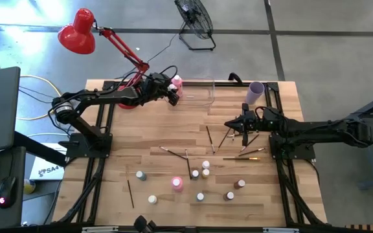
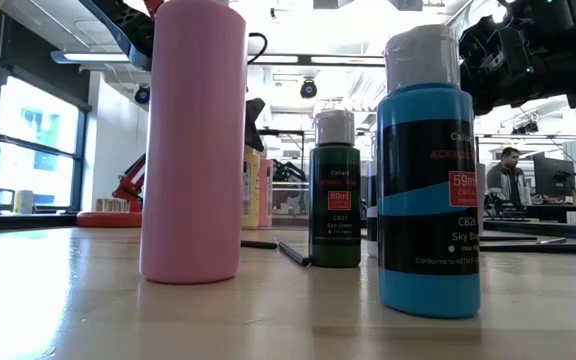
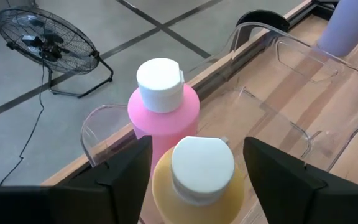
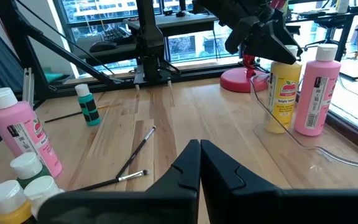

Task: Pick & Place Paint Supplies
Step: Put the large yellow paint bottle into the transparent bin, then put the large pink paint bottle into the transparent bin

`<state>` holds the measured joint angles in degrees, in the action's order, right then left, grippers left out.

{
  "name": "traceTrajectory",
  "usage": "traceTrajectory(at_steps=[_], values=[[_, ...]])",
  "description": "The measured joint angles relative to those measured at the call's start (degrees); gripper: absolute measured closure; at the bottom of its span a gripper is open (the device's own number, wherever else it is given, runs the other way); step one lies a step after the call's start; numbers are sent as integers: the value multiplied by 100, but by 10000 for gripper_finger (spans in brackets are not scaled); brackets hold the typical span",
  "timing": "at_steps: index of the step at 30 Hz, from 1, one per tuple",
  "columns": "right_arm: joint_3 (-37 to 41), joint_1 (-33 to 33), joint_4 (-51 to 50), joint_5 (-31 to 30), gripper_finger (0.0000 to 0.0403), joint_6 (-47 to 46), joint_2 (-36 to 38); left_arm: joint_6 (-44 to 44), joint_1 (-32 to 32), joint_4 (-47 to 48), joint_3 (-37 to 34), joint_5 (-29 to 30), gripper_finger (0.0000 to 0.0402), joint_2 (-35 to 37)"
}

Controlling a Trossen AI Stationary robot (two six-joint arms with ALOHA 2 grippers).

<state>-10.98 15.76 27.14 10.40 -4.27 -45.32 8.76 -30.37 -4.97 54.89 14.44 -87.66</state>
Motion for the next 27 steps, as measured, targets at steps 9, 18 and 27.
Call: traceTrajectory(at_steps=[9, 18, 27], values=[[0, 1, 0, -1, 401, 0, 0, 6, 0, -188, 0, -270, 148, 0], [0, 1, 0, -1, 401, 0, 0, -300, 0, -538, 16, -658, 148, 7], [0, 0, 1, -1, 401, 0, 0, -595, 2, -514, 486, -654, 148, 7]])
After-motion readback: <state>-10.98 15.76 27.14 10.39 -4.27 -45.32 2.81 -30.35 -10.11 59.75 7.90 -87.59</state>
